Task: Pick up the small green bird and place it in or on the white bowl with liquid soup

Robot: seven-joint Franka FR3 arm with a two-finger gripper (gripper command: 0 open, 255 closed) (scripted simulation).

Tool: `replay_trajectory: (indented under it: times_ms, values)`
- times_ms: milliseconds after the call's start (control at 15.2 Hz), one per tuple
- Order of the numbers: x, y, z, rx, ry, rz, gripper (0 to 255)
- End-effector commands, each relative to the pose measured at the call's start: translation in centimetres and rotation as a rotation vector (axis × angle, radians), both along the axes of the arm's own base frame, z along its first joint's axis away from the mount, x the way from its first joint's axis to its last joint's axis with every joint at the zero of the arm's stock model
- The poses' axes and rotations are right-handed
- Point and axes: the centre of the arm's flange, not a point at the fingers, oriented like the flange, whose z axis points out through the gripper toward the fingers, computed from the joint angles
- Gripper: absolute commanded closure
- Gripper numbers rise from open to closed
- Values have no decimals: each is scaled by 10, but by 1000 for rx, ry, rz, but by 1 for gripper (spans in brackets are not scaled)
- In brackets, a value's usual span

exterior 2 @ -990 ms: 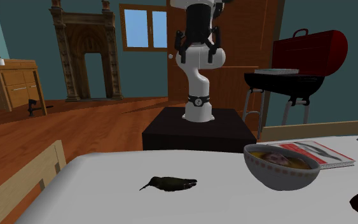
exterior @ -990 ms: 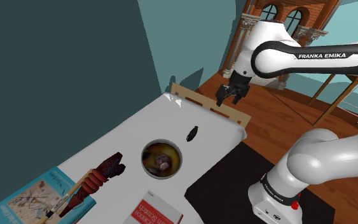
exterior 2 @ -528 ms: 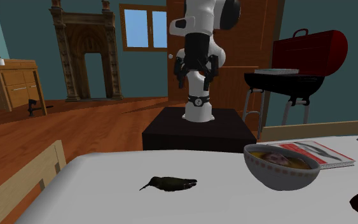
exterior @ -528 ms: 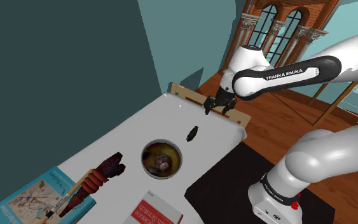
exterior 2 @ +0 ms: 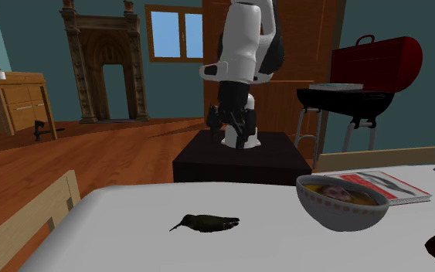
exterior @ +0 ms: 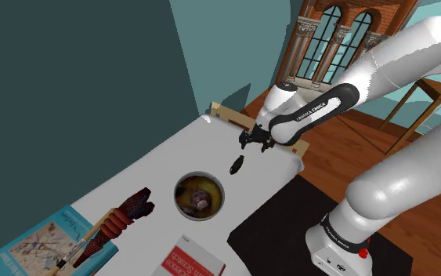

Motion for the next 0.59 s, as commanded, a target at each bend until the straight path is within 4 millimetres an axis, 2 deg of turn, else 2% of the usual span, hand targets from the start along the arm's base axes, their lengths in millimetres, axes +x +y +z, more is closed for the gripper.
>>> replay_trajectory:
  times_ms: [0,528]
  values:
    - [9,-3,-24,1,-19,-58,0]
    - [51,-25,-116,-15,-78,-272,0]
